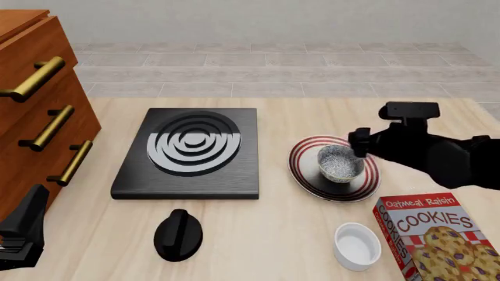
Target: Pick the akita bowl on the stove and place it on the plate.
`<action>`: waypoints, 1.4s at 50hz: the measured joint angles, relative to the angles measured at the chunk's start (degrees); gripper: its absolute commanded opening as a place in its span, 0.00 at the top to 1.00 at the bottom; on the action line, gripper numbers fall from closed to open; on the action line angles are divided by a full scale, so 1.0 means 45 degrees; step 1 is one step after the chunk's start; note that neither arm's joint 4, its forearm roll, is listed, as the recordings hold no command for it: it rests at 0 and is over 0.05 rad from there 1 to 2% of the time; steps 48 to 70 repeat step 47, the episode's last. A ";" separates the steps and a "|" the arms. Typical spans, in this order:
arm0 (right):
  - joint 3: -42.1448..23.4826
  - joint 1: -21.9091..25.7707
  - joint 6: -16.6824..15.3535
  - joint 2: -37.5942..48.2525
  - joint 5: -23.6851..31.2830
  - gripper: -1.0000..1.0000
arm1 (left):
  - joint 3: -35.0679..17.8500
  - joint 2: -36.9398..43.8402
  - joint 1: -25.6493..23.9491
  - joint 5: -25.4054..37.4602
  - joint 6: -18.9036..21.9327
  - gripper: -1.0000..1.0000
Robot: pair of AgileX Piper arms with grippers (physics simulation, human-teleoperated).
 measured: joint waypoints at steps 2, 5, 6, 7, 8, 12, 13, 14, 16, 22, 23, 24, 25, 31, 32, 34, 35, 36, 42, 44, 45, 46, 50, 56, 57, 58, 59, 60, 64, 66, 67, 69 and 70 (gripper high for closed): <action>0.0089 -0.0012 -0.0193 -0.0188 -0.0055 0.00 | 0.0000 0.0000 0.0000 0.0000 0.0000 0.00; 0.0258 -0.0001 -0.0439 -0.0488 -0.0200 0.00 | 0.0000 0.0000 0.0000 0.0000 0.0000 0.00; 0.0328 0.0010 -0.0513 -0.0584 -0.0269 0.00 | 0.0000 0.0000 0.0000 0.0000 0.0000 0.00; 0.0406 0.0033 -0.0577 -0.0694 -0.0347 0.00 | 0.0000 0.0000 0.0000 0.0000 0.0000 0.00; 0.0475 0.0055 -0.0634 -0.0797 -0.0417 0.00 | 0.0000 0.0000 0.0000 0.0000 0.0000 0.00; 0.0821 0.0123 -0.0865 -0.1213 -0.0791 0.00 | 0.0000 0.0000 0.0000 0.0000 0.0000 0.00; 0.0924 0.0164 -0.0917 -0.1345 -0.0902 0.00 | 0.0000 0.0000 0.0000 0.0000 0.0000 0.00; 0.1052 0.0232 -0.0976 -0.1529 -0.1037 0.00 | 0.0000 0.0000 0.0000 0.0000 0.0000 0.00; 0.1306 0.0413 -0.1150 -0.1870 -0.1302 0.00 | 0.0000 0.0000 0.0000 0.0000 0.0000 0.00; 0.2084 0.0706 -0.1459 -0.2836 -0.2165 0.00 | 0.0000 0.0000 0.0000 0.0000 0.0000 0.00; 0.2218 0.0734 -0.1508 -0.3005 -0.2318 0.00 | 0.0000 0.0000 0.0000 0.0000 0.0000 0.00; 0.2343 0.0754 -0.1532 -0.3163 -0.2461 0.00 | 0.0000 0.0000 0.0000 0.0000 0.0000 0.00; 0.2467 0.0758 -0.1543 -0.3312 -0.2608 0.00 | 0.0000 0.0000 0.0000 0.0000 0.0000 0.00; 0.3130 0.0733 -0.1790 -0.3916 -0.3436 0.00 | 0.0000 0.0000 0.0000 0.0000 0.0000 0.00; 0.3226 0.0713 -0.1831 -0.3995 -0.3559 0.00 | 0.0000 0.0000 0.0000 0.0000 0.0000 0.00; 0.3417 0.0666 -0.1918 -0.4172 -0.3804 0.00 | 0.0000 0.0000 0.0000 0.0000 0.0000 0.00; 0.3505 0.0642 -0.1967 -0.4265 -0.3916 0.00 | 0.0000 0.0000 0.0000 0.0000 0.0000 0.00; 0.3593 0.0621 -0.2008 -0.4360 -0.4028 0.00 | 0.0000 0.0000 0.0000 0.0000 0.0000 0.00; 0.4250 0.0441 -0.2378 -0.5094 -0.4892 0.00 | 0.0000 0.0000 0.0000 0.0000 0.0000 0.00; 0.4472 0.0352 -0.2548 -0.5310 -0.5204 0.00 | 0.0000 0.0000 0.0000 0.0000 0.0000 0.00; 0.4583 0.0324 -0.2680 -0.5364 -0.5378 0.00 | 0.0000 0.0000 0.0000 0.0000 0.0000 0.00; 0.4686 0.0299 -0.2799 -0.5406 -0.5537 0.00 | 0.0000 0.0000 0.0000 0.0000 0.0000 0.00; 0.4786 0.0276 -0.2922 -0.5416 -0.5704 0.00 | 0.0000 0.0000 0.0000 0.0000 0.0000 0.00; 0.4786 0.0276 -0.2922 -0.5416 -0.5704 0.00 | 0.0000 0.0000 0.0000 0.0000 0.0000 0.00; 0.4786 0.0276 -0.2922 -0.5416 -0.5704 0.00 | 0.0000 0.0000 0.0000 0.0000 0.0000 0.00; 0.4786 0.0276 -0.2922 -0.5416 -0.5704 0.00 | 0.0000 0.0000 0.0000 0.0000 0.0000 0.00; 0.4786 0.0276 -0.2922 -0.5416 -0.5704 0.00 | 0.0000 0.0000 0.0000 0.0000 0.0000 0.00; 0.4786 0.0276 -0.2922 -0.5416 -0.5704 0.00 | 0.0000 0.0000 0.0000 0.0000 0.0000 0.00; 0.4786 0.0276 -0.2922 -0.5416 -0.5704 0.00 | 0.0000 0.0000 0.0000 0.0000 0.0000 0.00; 0.4786 0.0276 -0.2922 -0.5416 -0.5704 0.00 | 0.0000 0.0000 0.0000 0.0000 0.0000 0.00; 0.4786 0.0276 -0.2922 -0.5416 -0.5704 0.00 | 0.0000 0.0000 0.0000 0.0000 0.0000 0.00; 0.4786 0.0276 -0.2922 -0.5416 -0.5704 0.00 | 0.0000 0.0000 0.0000 0.0000 0.0000 0.00; 0.4786 0.0276 -0.2922 -0.5416 -0.5704 0.00 | 0.0000 0.0000 0.0000 0.0000 0.0000 0.00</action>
